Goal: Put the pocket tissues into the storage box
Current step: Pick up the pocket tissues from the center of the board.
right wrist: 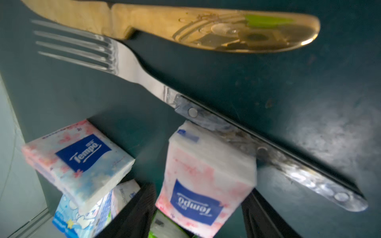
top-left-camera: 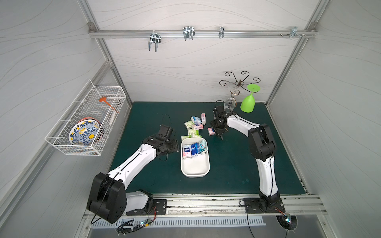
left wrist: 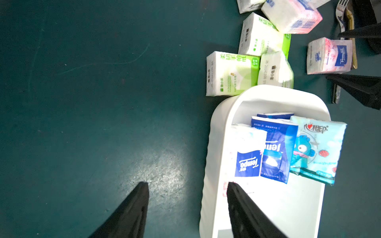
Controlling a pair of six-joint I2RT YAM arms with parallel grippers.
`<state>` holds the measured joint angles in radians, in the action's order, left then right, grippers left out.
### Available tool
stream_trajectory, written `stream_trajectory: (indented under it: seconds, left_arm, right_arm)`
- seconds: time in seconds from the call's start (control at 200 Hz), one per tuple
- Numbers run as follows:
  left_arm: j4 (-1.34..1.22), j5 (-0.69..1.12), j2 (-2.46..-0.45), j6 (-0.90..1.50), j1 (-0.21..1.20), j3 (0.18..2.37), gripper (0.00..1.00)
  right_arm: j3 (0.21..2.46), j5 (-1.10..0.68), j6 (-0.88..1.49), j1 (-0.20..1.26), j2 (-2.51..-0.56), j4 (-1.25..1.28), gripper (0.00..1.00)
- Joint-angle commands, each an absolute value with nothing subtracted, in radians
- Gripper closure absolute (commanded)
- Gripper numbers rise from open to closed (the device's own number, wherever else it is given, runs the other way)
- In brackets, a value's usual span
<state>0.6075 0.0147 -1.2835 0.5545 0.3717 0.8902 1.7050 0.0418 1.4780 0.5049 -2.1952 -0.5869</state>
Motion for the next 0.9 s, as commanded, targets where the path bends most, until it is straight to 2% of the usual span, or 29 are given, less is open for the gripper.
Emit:
stream_trajectory:
  seconds: [0.0,0.1,0.215,0.37,0.69,0.895]
  left_arm:
    - [0.588,0.011,-1.26,0.56,0.367,0.892,0.35]
    - [0.592,0.008,-1.258,0.557,0.368,0.893,0.35]
    - [0.594,0.006,-1.259,0.557,0.369,0.896,0.35]
    - [0.594,0.011,-1.263,0.558,0.368,0.9,0.35]
    - [0.609,0.02,-1.272,0.551,0.36,0.92,0.35]
    - [0.615,0.027,-1.288,0.545,0.358,0.939,0.35]
  right_arm:
    - [1.719,0.056,1.516,0.518,-2.218,-0.636,0.3]
    - [1.742,0.061,1.499,0.52,-2.23,-0.651,0.37]
    - [1.726,0.08,1.474,0.519,-2.211,-0.641,0.6]
    - [1.69,0.099,1.381,0.518,-2.157,-0.621,0.68]
    - [1.5,0.103,1.083,0.519,-1.906,-0.575,0.71]
    - [1.445,0.026,0.853,0.536,-1.746,-0.626,0.71]
